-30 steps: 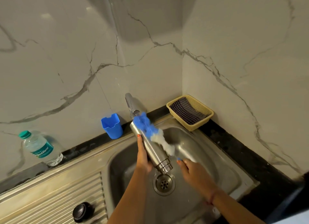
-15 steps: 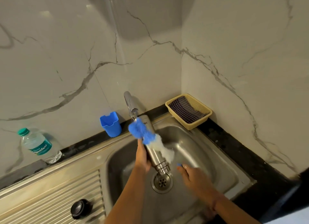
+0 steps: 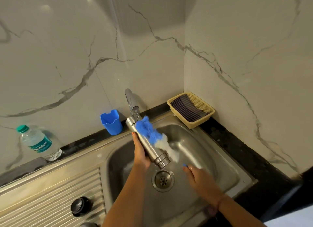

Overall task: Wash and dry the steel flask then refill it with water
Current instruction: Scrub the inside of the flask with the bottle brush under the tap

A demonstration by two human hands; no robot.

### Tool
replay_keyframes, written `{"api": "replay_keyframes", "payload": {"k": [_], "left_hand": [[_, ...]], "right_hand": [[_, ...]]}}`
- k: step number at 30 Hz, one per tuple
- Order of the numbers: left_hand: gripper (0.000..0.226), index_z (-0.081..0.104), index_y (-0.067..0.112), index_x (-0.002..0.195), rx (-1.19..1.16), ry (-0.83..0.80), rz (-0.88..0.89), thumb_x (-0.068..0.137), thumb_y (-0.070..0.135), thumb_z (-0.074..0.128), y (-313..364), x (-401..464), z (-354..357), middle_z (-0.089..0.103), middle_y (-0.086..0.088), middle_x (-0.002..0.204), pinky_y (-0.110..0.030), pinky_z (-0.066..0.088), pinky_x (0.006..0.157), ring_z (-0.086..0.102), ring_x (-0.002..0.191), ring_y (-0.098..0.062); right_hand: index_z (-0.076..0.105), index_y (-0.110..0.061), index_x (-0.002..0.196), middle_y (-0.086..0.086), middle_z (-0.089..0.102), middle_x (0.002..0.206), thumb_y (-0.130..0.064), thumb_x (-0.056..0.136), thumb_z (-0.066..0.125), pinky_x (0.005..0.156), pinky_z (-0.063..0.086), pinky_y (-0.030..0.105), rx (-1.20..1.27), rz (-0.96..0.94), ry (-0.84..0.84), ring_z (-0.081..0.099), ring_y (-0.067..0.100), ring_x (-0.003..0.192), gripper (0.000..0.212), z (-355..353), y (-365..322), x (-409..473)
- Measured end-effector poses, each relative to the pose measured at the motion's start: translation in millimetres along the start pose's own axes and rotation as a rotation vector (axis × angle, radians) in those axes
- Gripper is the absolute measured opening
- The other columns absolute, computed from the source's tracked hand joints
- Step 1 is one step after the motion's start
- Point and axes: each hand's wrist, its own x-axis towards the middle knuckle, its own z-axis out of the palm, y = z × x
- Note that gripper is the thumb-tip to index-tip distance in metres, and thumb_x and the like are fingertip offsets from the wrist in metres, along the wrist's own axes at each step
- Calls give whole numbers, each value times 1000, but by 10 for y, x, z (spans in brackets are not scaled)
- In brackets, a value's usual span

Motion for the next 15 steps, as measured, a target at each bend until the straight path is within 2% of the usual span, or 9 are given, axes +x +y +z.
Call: {"api": "replay_keyframes", "payload": {"k": [3, 8, 11, 13, 15], "left_hand": [[75, 57, 28, 127, -5, 18, -25, 72, 80, 52, -12, -91, 126, 67, -12, 125, -52, 48, 100, 63, 116, -35], [80, 52, 24, 140, -85, 59, 36, 78, 73, 56, 52, -68, 119, 67, -10, 127, -50, 50, 97, 64, 115, -31], [67, 57, 18, 133, -107, 100, 88, 87, 67, 53, 127, -46, 55, 74, -6, 105, -41, 54, 84, 70, 97, -23], [65, 57, 16, 127, -144, 122, 104, 88, 67, 51, 172, -31, 47, 71, -2, 85, -35, 52, 74, 68, 80, -17], [67, 55, 16, 132, -154, 138, 105, 89, 67, 49, 179, -44, 62, 71, -3, 89, -35, 53, 77, 68, 84, -17]], "right_hand": [[57, -11, 81, -5, 46, 51, -39, 100, 41, 45, 30, 19, -17, -70, 2, 42, 9, 44, 37, -38, -195, 409], [59, -12, 89, -5, 48, 53, -38, 101, 40, 46, 33, 18, -60, -109, -40, 46, 9, 47, 35, -71, -133, 398], [56, -23, 90, -4, 50, 52, -37, 100, 41, 46, 35, 17, -44, -79, -81, 52, 8, 50, 23, -70, 114, 45], [54, -27, 103, -4, 50, 53, -37, 100, 41, 46, 35, 16, -27, -62, -135, 51, 6, 49, 17, -71, 218, -71], [56, -24, 100, -3, 50, 53, -38, 99, 40, 45, 37, 21, -32, -58, -137, 50, 8, 47, 21, -77, 216, -23]]}}
